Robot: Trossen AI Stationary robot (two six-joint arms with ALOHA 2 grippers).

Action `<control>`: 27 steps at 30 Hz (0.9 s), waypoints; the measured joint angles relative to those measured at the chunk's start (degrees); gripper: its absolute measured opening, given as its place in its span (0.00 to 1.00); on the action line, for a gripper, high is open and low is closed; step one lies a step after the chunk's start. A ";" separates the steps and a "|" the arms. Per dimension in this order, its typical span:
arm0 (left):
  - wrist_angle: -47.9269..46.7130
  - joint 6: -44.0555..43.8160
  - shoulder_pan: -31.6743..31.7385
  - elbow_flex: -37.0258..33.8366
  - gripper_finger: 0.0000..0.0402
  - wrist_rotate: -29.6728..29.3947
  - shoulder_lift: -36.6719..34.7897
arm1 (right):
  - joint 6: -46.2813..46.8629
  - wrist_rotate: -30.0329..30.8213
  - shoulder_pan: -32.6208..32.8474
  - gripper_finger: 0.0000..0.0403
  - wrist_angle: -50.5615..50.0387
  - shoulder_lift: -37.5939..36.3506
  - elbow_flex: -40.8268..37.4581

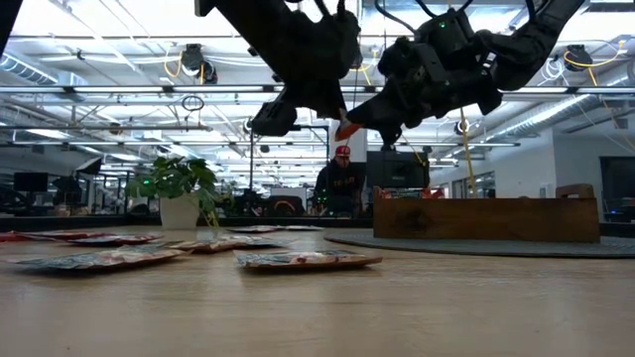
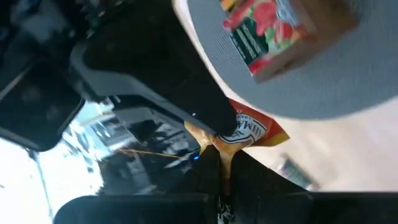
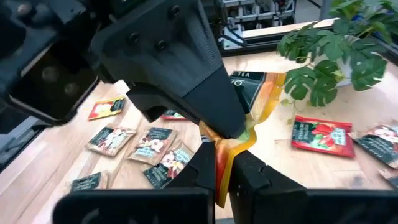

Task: Pick & Place Tea
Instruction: Put the yellow tea bag into the middle section of the wooden organizer

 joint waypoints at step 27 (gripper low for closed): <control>-5.66 -15.25 0.75 0.04 0.08 10.44 -6.45 | -0.25 -2.10 0.19 0.02 1.12 0.06 -0.02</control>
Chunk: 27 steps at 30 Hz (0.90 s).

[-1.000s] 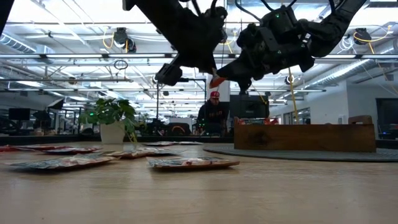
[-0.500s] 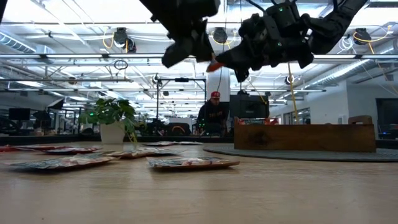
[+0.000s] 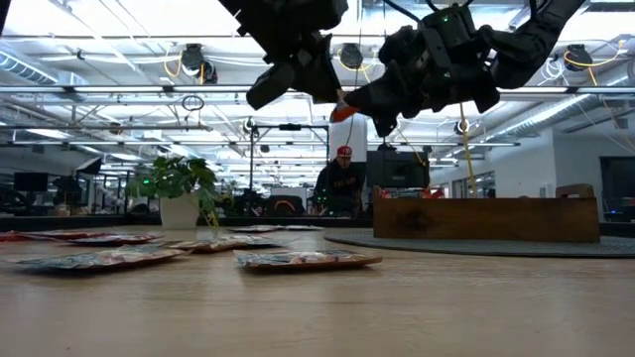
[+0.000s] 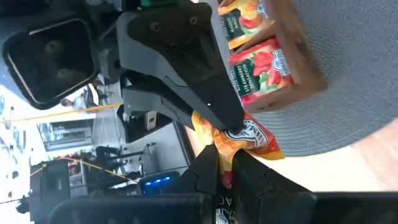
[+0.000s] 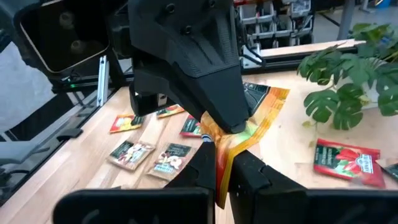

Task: Pick & Place Tea
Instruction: Put the yellow tea bag into the middle section of the wooden organizer

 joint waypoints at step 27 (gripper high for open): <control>3.04 -10.80 -2.22 0.42 0.85 -8.24 0.11 | -0.61 6.11 -1.54 0.02 -2.92 0.20 -0.15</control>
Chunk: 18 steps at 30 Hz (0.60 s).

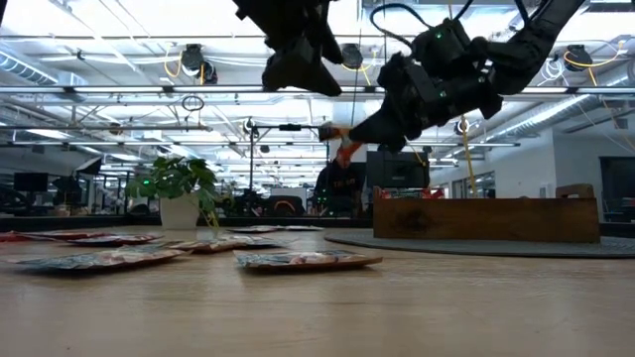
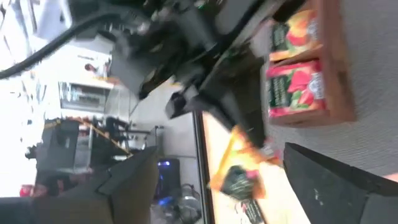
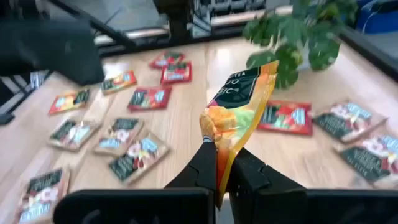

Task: Pick & Place Tea
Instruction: Put the yellow tea bag into the middle section of the wooden organizer

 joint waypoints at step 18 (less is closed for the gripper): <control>-13.71 -21.73 3.58 -0.24 0.87 12.91 -16.70 | -3.00 10.26 1.78 0.02 -10.70 -11.42 -2.52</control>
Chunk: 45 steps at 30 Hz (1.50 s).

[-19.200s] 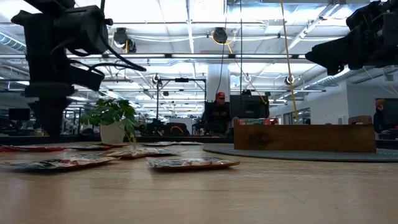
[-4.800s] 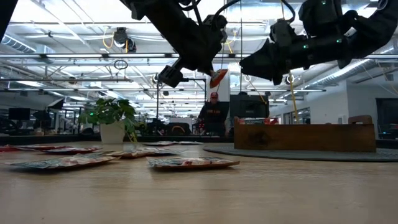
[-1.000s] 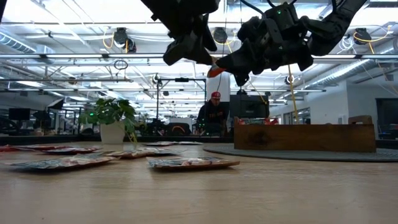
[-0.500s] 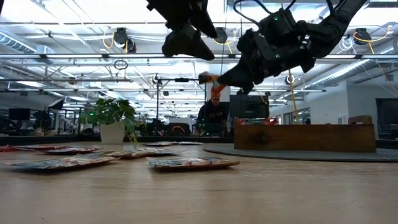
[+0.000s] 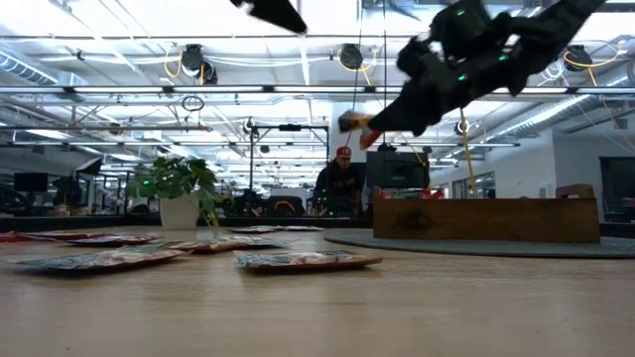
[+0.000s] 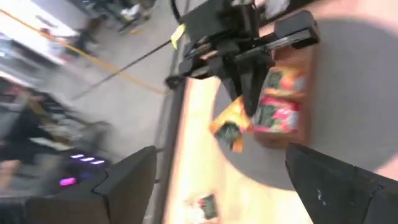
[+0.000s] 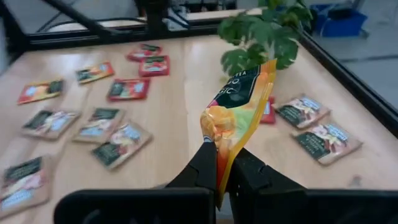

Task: Pick & Place Tea
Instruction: Put the yellow tea bag into the middle section of the wooden organizer

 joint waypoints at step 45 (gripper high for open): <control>27.69 -9.88 15.43 -33.27 0.88 25.23 -31.40 | 12.57 28.22 16.32 0.02 10.78 -27.24 -34.52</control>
